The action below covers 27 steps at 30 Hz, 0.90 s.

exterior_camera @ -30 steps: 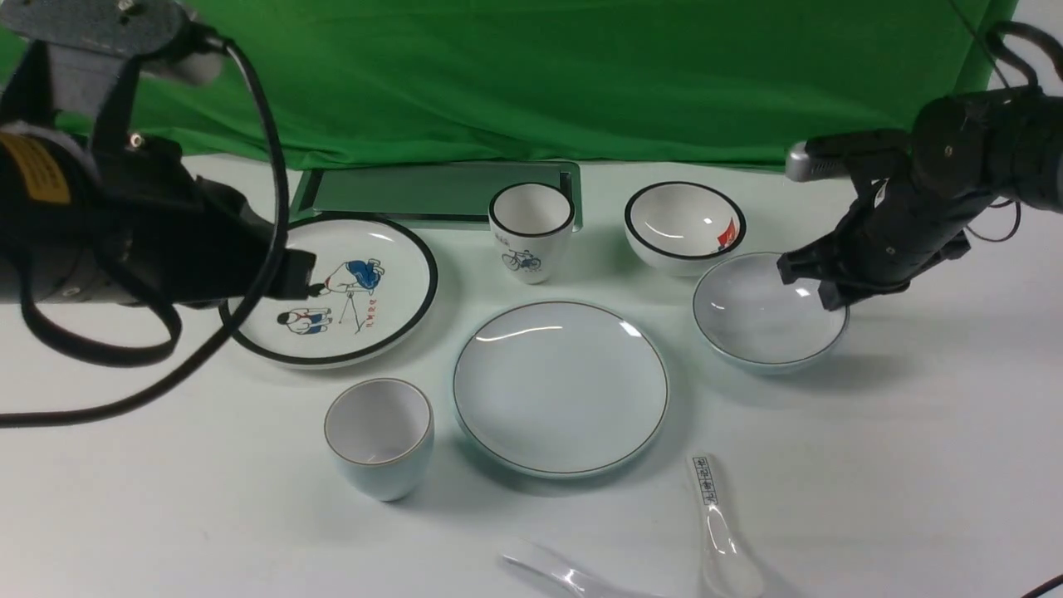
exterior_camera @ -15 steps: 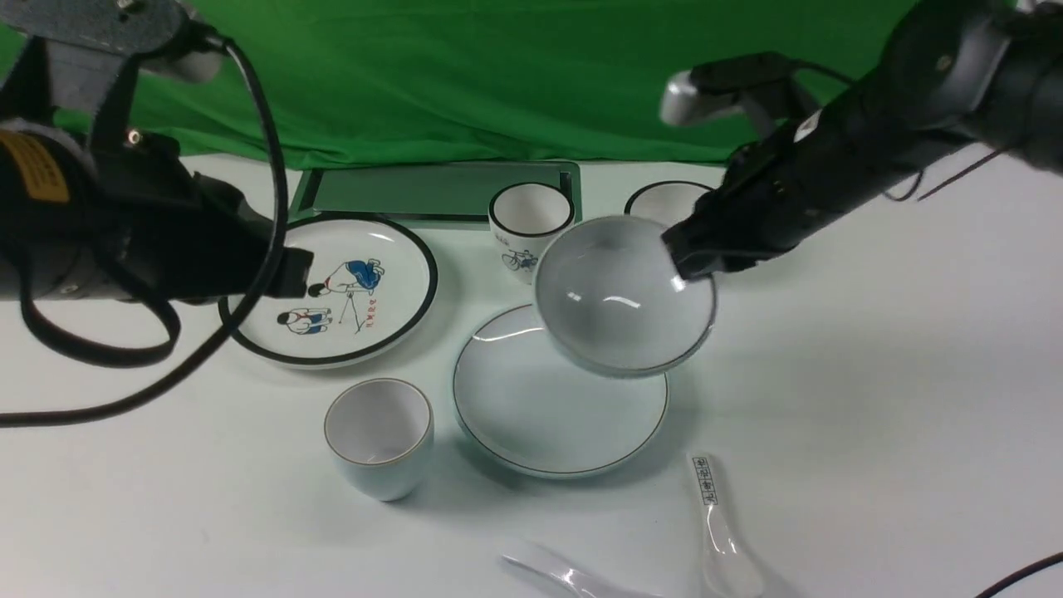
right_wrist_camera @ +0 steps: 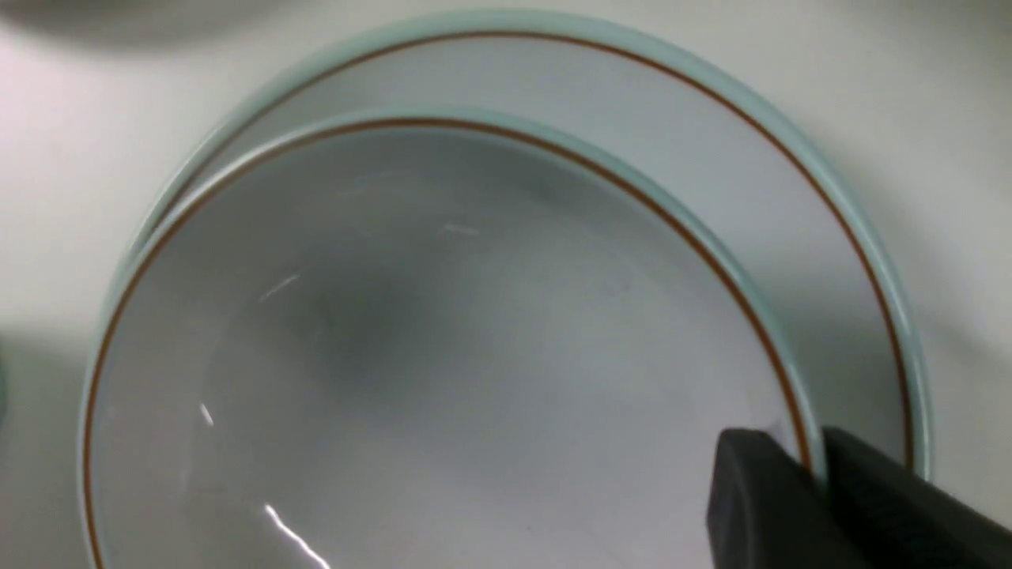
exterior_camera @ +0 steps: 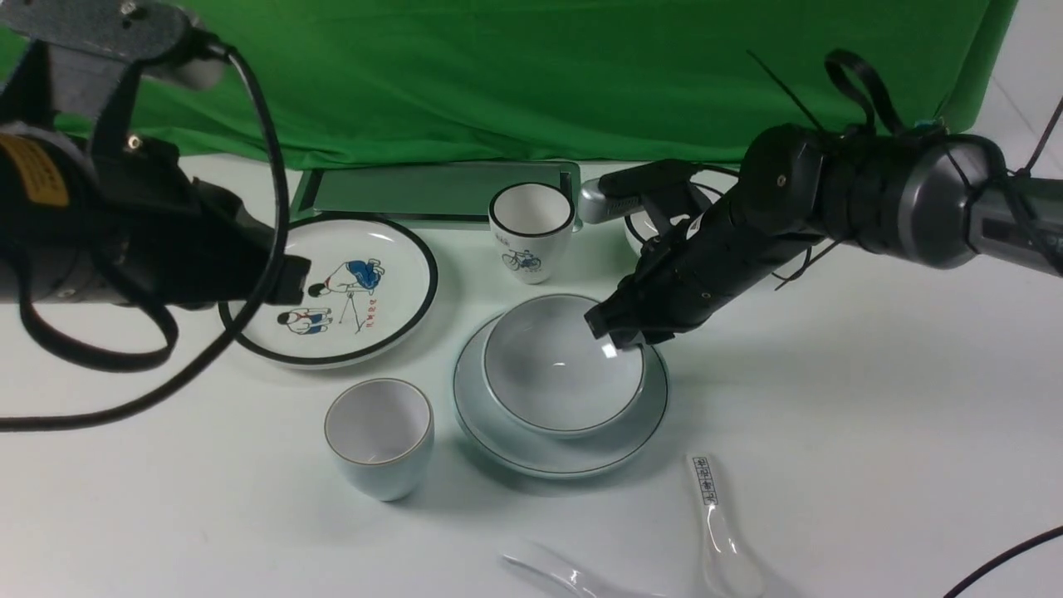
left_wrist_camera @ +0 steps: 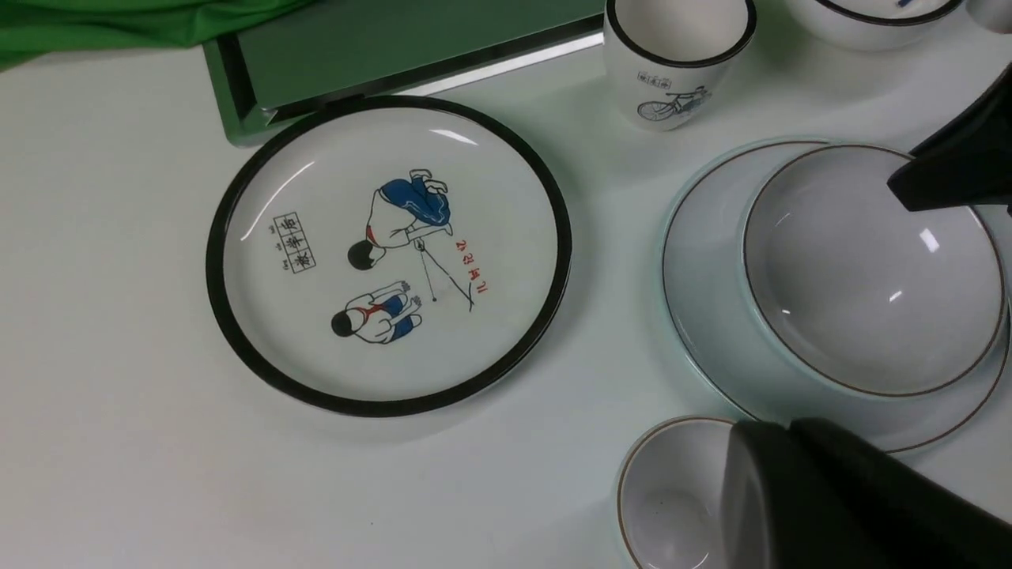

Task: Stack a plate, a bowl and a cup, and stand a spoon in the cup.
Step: Use the right arm to put the blue rice bowl into the blue large plate in the middle, then use the left arm to grab a blue teacup

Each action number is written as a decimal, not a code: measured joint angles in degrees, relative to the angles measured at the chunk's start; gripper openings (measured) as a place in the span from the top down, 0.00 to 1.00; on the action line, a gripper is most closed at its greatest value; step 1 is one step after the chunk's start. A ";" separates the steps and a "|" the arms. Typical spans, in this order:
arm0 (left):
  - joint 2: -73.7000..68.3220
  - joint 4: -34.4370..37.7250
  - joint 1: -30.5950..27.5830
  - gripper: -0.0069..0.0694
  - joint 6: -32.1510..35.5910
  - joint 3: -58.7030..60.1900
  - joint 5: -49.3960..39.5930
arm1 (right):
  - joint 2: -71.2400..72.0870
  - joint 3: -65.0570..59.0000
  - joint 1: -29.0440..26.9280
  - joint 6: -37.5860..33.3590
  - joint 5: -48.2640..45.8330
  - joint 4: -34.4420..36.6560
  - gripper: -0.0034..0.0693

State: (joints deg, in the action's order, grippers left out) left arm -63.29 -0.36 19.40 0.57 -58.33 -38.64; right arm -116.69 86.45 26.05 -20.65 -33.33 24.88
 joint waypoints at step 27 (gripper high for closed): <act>-27.30 0.36 0.00 0.24 -0.57 0.00 -2.56 | 16.16 6.33 -0.94 1.24 -20.44 -18.51 0.40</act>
State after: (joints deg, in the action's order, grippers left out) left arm -90.60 0.00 19.40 0.00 -58.33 -41.19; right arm -100.54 92.78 25.10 -19.41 -53.77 6.37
